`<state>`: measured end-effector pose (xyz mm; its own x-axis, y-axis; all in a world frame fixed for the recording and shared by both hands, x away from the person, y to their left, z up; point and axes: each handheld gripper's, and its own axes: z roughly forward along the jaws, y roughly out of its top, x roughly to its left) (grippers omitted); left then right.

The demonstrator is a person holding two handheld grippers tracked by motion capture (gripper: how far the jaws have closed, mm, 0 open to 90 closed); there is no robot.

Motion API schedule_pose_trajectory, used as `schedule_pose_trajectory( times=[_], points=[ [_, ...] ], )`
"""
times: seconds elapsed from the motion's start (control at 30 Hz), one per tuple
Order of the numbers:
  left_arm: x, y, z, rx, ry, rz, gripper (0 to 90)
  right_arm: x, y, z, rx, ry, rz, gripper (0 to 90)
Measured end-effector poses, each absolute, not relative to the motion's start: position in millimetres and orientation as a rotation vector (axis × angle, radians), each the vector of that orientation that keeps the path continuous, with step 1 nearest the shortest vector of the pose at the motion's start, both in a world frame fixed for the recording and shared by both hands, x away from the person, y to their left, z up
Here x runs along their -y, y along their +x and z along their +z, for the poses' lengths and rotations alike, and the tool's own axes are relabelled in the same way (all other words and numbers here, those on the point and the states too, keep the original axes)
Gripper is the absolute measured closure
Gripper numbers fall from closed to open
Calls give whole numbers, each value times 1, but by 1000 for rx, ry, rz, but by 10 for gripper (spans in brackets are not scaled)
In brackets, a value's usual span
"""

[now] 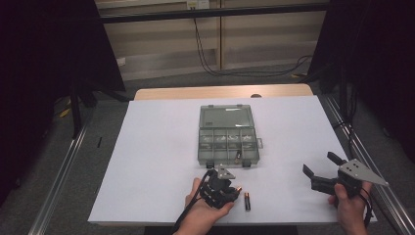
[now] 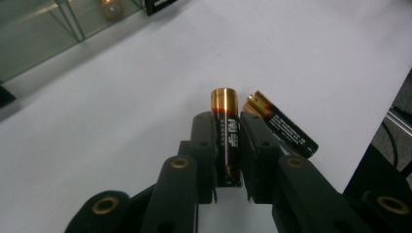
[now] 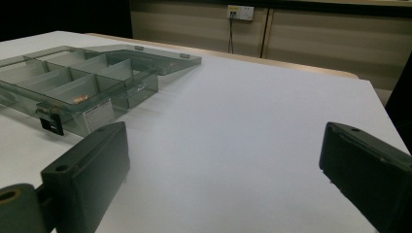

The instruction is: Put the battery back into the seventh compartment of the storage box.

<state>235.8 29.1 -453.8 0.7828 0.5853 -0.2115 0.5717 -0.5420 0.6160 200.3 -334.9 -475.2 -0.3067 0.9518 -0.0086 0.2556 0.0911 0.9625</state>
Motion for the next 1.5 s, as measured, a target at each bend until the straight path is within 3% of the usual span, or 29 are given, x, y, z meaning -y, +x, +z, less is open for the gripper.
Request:
schedule_pose_trajectory(
  times=[1.5],
  points=[
    [-34, 283, -423, -874, 2198, 4, 770, 335, 200, -475, -1666, 1198, 1255, 35]
  ],
)
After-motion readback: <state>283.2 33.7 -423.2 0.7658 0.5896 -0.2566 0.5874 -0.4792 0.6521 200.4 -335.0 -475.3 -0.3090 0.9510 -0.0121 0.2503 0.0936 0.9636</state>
